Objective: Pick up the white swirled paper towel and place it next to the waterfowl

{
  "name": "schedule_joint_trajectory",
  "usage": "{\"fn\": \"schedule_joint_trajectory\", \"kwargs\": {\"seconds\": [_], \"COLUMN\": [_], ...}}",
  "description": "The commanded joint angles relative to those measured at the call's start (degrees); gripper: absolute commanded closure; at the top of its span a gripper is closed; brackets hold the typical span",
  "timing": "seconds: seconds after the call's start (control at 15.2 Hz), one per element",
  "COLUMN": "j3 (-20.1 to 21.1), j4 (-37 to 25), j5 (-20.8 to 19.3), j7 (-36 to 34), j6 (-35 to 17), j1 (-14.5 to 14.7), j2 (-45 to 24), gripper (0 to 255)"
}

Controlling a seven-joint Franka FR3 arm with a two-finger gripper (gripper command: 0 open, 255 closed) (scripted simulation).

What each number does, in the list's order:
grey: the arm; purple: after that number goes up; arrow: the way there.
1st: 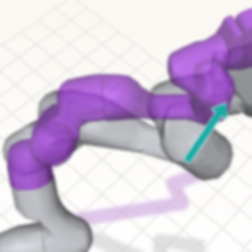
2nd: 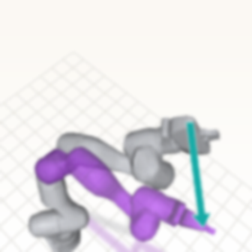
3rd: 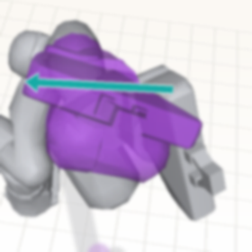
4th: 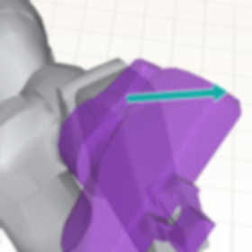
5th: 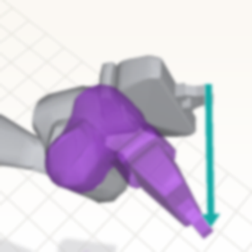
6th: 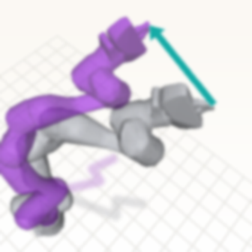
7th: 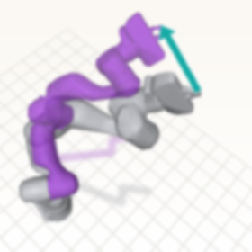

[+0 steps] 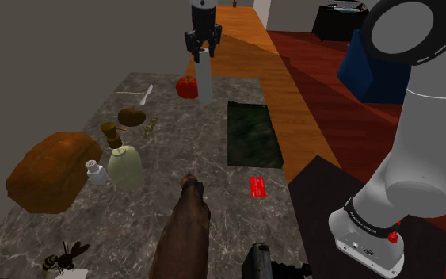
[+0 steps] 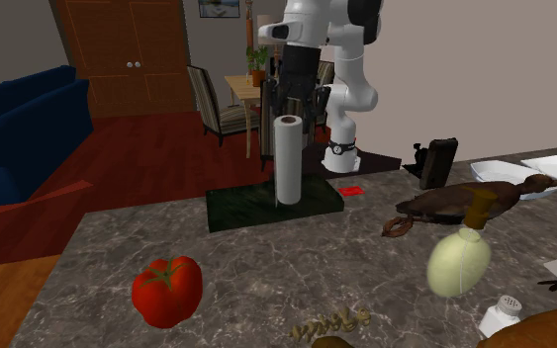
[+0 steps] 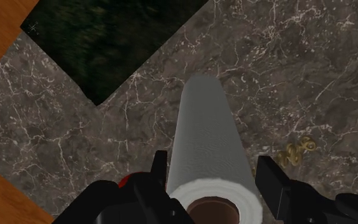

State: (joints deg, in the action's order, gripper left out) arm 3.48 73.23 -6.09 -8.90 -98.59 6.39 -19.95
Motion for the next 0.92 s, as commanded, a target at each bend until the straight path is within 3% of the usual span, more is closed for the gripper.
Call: {"fn": "schedule_joint_trajectory", "kwargs": {"seconds": [0.0, 0.2, 0.53, 0.86], "j3": [0.02, 0.02, 1.27, 2.97], "j4": [-2.13, -5.60, 7.47, 16.56], "j5": [-0.01, -0.04, 0.05, 0.45], "j7": [0.08, 0.27, -3.27, -6.97], "j6": [1.80, 4.45, 2.63, 2.88], "j1": [0.09, 0.20, 2.09, 4.03], "j2": [-0.36, -1.17, 9.77, 18.80], "gripper": [255, 255, 255, 255]}}
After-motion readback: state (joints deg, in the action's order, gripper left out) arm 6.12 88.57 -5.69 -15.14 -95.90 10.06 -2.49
